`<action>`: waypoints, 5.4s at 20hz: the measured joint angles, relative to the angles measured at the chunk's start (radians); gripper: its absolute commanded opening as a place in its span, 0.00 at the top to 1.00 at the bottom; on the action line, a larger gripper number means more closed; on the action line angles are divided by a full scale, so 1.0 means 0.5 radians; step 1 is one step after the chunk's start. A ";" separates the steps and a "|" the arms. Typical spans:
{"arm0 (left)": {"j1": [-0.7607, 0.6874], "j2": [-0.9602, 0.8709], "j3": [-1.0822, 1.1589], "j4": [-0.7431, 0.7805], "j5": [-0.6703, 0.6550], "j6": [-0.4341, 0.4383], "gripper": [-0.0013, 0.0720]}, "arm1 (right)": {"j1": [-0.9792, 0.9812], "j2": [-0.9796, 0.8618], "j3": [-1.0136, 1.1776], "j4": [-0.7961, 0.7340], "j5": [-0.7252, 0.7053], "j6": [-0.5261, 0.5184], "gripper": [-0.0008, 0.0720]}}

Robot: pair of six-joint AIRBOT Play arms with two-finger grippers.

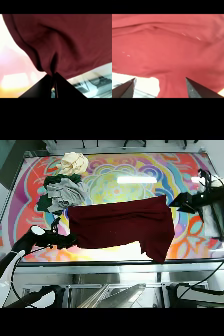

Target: Fold the shirts.

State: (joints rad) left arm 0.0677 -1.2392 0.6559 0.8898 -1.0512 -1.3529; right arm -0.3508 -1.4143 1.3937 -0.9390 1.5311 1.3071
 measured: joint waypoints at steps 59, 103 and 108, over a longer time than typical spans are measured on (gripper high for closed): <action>0.070 -0.638 1.138 0.541 -0.504 -0.033 0.96 | 0.114 0.407 -0.900 -0.336 -0.681 0.066 0.95; -0.242 -0.260 1.576 0.523 -0.716 -0.161 0.96 | -0.192 -0.399 -0.978 0.293 -0.405 -0.733 0.92; -0.352 -0.342 1.575 0.523 -0.702 -0.174 0.96 | -0.127 -0.104 -0.978 0.466 -0.209 -0.651 0.95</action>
State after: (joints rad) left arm -0.1081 -1.4101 1.4433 1.1515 -1.4021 -1.4399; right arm -0.4141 -1.4662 0.9047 -0.7059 1.4265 0.9817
